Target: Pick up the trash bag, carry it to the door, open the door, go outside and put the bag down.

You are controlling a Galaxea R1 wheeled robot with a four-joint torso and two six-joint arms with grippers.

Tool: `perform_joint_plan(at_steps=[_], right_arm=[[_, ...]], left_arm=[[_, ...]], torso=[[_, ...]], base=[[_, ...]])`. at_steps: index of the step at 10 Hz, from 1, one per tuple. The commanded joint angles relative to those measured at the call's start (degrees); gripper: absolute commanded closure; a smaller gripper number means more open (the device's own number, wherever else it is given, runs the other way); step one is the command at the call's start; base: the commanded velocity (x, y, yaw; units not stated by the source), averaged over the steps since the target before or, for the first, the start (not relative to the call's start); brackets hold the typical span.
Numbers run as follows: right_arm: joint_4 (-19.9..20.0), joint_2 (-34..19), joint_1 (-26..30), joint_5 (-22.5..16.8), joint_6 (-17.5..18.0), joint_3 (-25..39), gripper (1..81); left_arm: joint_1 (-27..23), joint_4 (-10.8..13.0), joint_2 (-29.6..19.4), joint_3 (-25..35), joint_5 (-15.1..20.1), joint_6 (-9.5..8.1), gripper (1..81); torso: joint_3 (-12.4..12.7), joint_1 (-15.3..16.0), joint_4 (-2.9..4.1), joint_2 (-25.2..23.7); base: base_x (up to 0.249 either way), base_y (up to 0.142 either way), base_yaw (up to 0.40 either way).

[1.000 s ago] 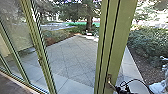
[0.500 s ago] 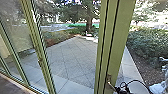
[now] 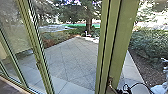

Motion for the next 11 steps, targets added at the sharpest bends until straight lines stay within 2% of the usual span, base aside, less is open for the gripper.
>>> perform_joint_plan(at_steps=[1, 7, 11], right_arm=[[2.59, 3.6, 4.21, 17.49, 2.59, -2.19, 1.0], [2.59, 2.46, 5.53, 17.58, 2.68, -1.14, 1.0], [2.67, -1.32, 7.99, 18.55, 2.77, 3.6, 1.0]], left_arm=[[-2.61, -0.3, -0.62, 0.28, 3.44, -0.04, 81.1], [-2.61, -0.3, -0.62, 0.19, 3.44, -0.04, 81.1], [-2.6, -0.38, -0.62, 0.27, 3.44, -0.13, 81.1]], torso=[[0.0, 0.02, 0.0, 0.0], [0.0, -0.13, -0.11, -0.05], [-0.04, -0.11, -0.13, -0.05]], base=[[0.102, 0.0, 0.0], [0.101, 0.0, 0.0], [0.0, 0.0, 0.0]])
